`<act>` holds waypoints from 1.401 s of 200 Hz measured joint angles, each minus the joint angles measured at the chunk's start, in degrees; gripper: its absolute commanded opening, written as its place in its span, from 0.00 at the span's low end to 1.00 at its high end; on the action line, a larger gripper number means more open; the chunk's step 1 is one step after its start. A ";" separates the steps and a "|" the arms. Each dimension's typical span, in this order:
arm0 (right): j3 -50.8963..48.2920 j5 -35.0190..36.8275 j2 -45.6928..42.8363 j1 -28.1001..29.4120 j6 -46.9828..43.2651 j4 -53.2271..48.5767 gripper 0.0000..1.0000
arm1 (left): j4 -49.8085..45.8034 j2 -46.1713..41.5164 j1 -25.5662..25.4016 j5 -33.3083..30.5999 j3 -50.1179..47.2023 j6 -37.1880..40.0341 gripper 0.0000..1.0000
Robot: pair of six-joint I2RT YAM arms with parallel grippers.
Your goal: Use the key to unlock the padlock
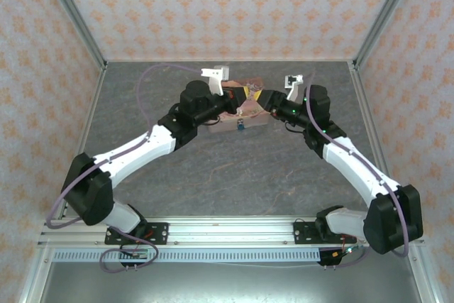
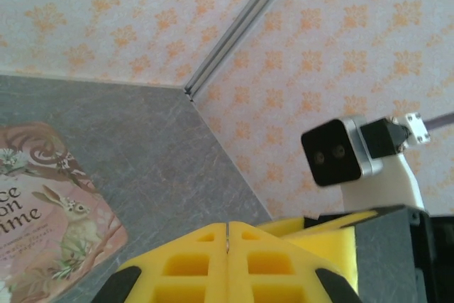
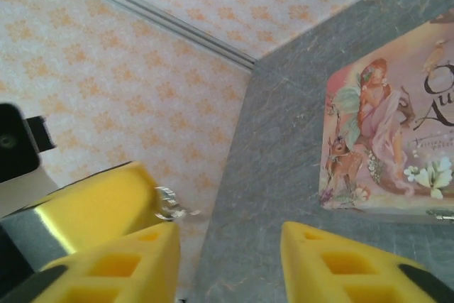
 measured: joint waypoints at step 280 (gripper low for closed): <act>4.50 -25.66 -2.99 -2.27 -20.61 -3.85 0.55 | -22.95 -3.74 3.10 21.62 11.04 17.66 0.00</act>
